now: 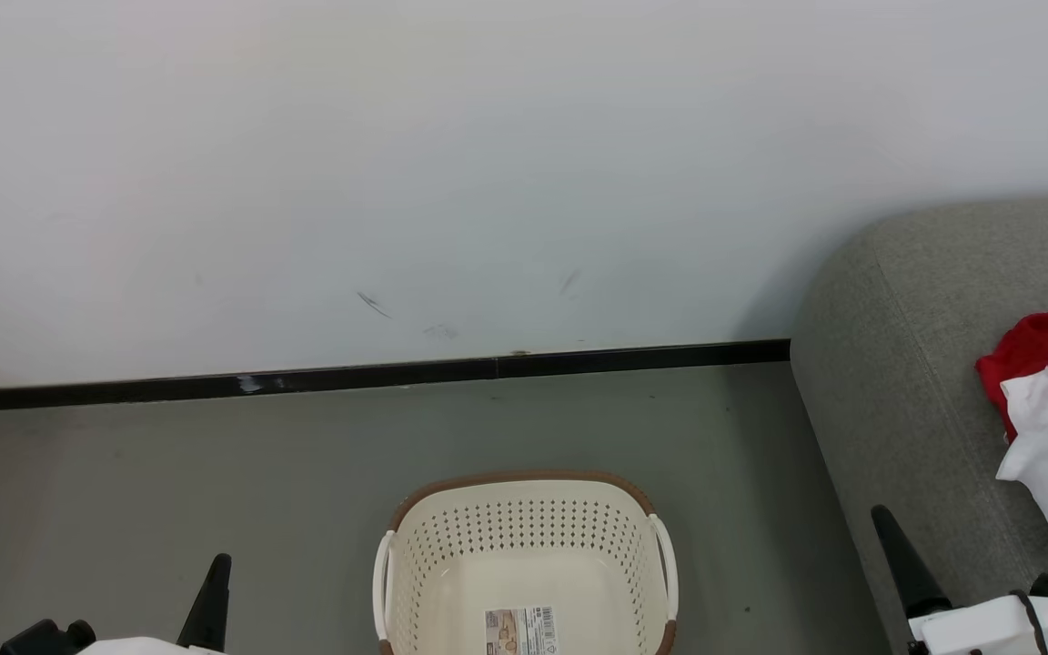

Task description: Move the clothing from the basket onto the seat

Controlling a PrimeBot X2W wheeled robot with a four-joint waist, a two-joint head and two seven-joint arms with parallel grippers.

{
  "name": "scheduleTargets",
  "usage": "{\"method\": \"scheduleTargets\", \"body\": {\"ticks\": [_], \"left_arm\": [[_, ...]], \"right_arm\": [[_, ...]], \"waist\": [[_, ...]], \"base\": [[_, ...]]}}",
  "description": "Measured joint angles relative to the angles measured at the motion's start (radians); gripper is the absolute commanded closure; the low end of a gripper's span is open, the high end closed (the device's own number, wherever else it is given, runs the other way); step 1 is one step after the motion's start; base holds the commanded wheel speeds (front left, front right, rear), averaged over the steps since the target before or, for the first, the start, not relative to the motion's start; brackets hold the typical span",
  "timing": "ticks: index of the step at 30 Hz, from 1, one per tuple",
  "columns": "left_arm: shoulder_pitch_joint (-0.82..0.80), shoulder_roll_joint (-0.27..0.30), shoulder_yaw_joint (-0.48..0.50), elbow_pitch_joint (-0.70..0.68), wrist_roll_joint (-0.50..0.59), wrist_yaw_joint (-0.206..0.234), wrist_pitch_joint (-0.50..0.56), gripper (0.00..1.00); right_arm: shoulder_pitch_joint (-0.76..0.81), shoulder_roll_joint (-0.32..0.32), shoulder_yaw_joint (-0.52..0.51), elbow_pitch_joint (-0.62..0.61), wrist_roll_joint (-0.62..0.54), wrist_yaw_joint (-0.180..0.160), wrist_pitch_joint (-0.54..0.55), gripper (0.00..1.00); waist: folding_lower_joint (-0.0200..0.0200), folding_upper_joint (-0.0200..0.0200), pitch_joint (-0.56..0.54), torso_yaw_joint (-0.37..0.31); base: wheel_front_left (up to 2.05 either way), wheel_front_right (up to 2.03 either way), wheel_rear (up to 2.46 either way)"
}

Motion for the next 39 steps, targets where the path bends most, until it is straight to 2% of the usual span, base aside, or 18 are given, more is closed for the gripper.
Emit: {"method": "scheduleTargets", "body": {"ticks": [32, 39], "left_arm": [[-0.081, -0.056, 0.126, 0.071, -0.376, -0.146, 0.083, 1.00], [-0.083, -0.058, 0.131, 0.077, -0.388, -0.150, 0.083, 1.00]], "right_arm": [[-0.097, -0.030, -0.039, 0.049, 0.483, 0.000, 0.084, 1.00], [-0.106, -0.031, -0.041, 0.052, 0.499, 0.000, 0.089, 1.00]], "waist": [[-0.0017, 0.0000, 0.035, -0.003], [-0.0018, 0.0000, 0.035, -0.003]], "base": [[0.00, 0.00, 0.00], [0.00, 0.00, 0.00]]}}
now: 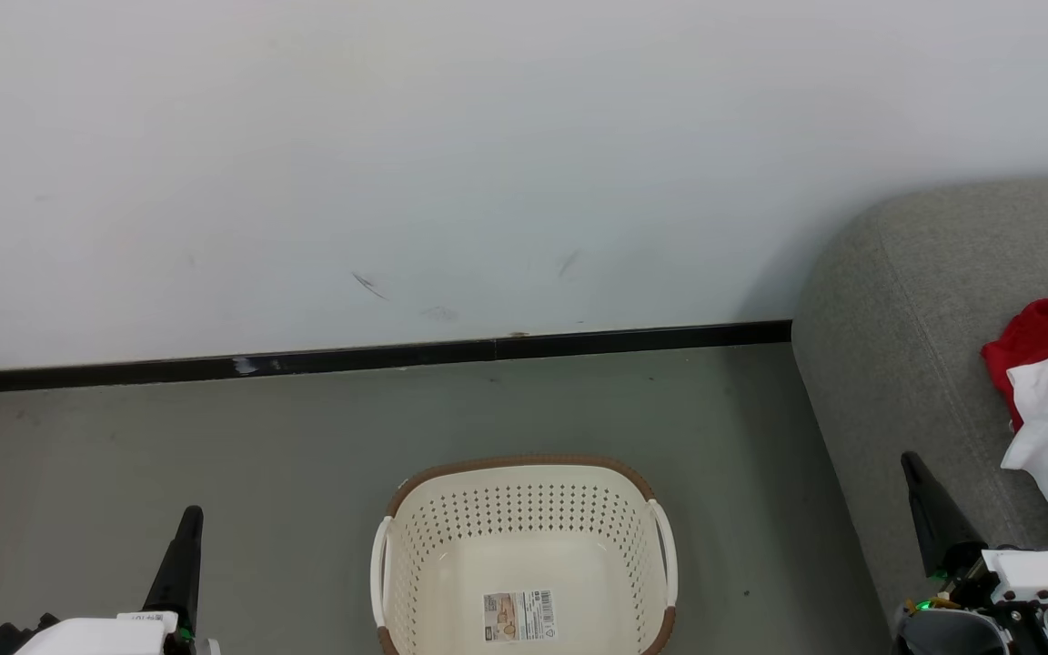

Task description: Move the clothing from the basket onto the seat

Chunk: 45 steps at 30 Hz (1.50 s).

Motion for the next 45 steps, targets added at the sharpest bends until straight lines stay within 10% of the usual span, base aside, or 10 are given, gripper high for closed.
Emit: {"method": "scheduleTargets", "body": {"ticks": [45], "left_arm": [[-0.015, 0.000, 0.003, 0.021, 0.000, -0.009, 0.003, 1.00]], "right_arm": [[0.000, 0.000, -0.007, 0.011, 0.000, 0.000, 0.001, 1.00]], "waist": [[-0.0002, 0.0000, 0.000, 0.000]], "base": [[0.00, 0.00, 0.00]]}}
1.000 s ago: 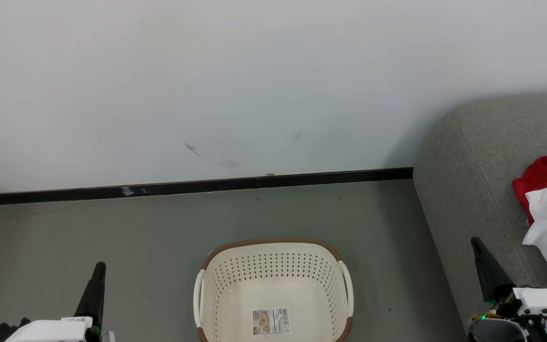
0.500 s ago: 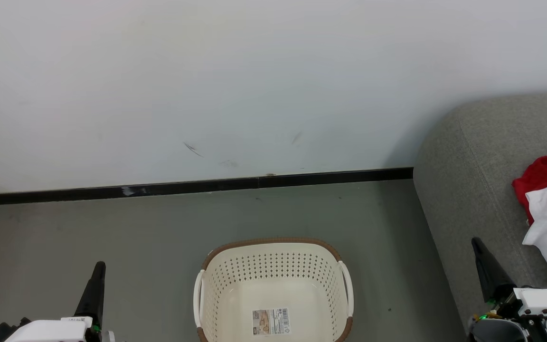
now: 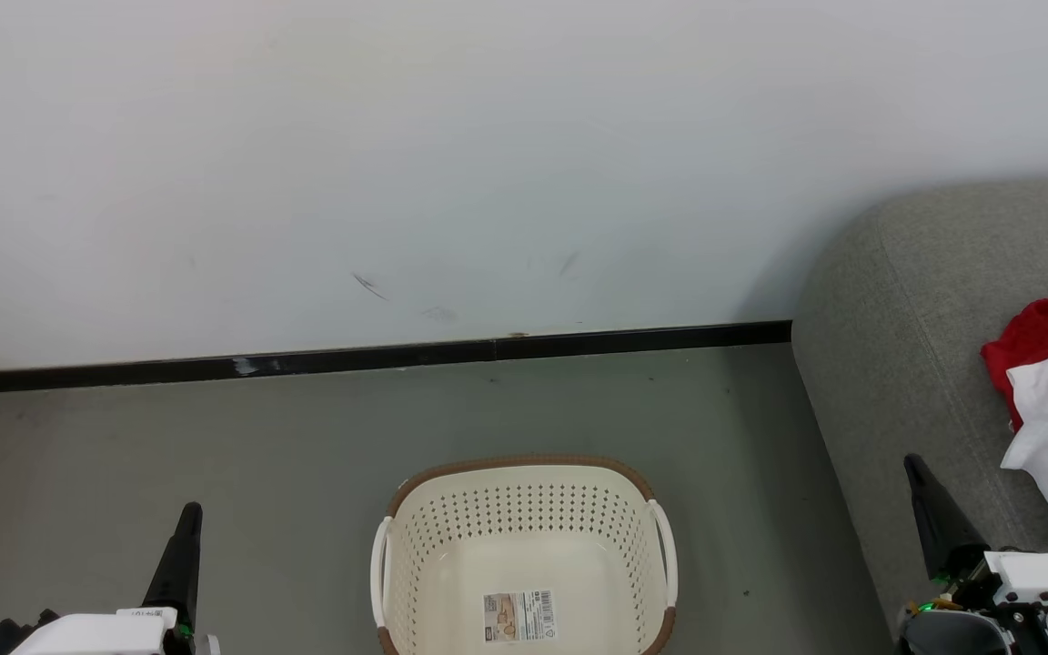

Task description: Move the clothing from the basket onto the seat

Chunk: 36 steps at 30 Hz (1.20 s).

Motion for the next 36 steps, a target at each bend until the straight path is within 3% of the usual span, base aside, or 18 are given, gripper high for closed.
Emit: {"method": "scheduleTargets", "body": {"ticks": [36], "left_arm": [[-0.001, 0.000, 0.002, 0.005, 0.000, -0.003, 0.002, 1.00]], "right_arm": [[-0.001, 0.003, -0.005, 0.001, -0.001, 0.000, 0.008, 1.00]], "waist": [[-0.0001, 0.0000, 0.000, 0.000]], "base": [[0.00, 0.00, 0.00]]}}
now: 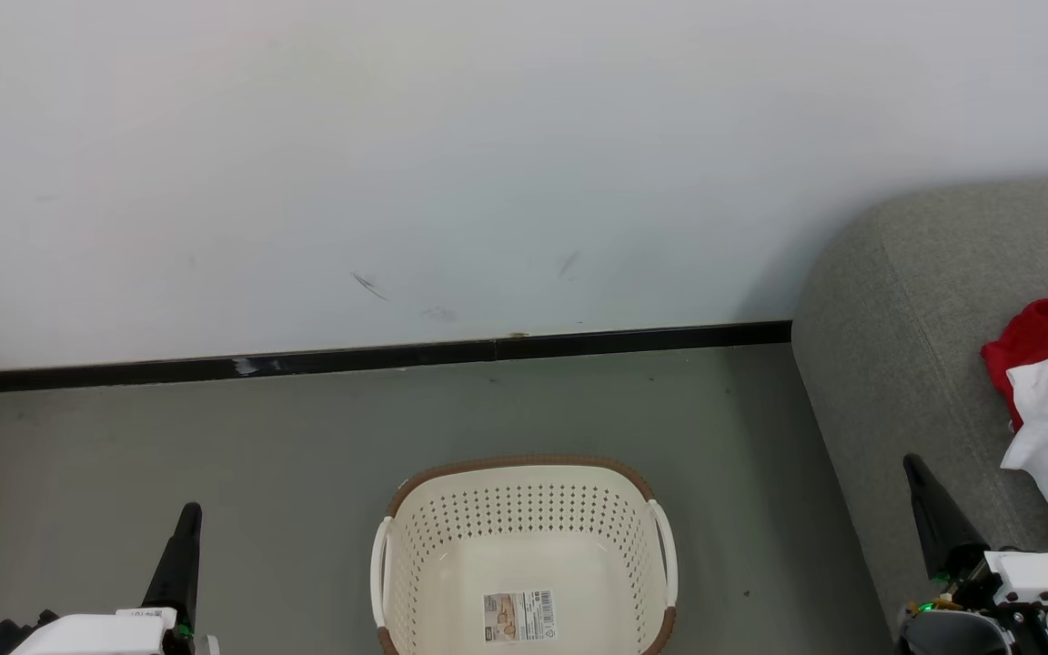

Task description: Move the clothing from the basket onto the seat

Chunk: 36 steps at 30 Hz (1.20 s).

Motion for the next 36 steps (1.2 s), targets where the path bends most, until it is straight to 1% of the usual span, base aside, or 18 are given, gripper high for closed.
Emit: {"method": "scheduleTargets", "body": {"ticks": [36], "left_arm": [[-0.003, 0.000, 0.001, 0.002, 0.000, -0.001, 0.004, 1.00]], "right_arm": [[-0.003, 0.005, -0.006, 0.001, -0.002, 0.000, 0.008, 1.00]], "waist": [[-0.0001, 0.0000, 0.000, 0.000]], "base": [[0.00, 0.00, 0.00]]}}
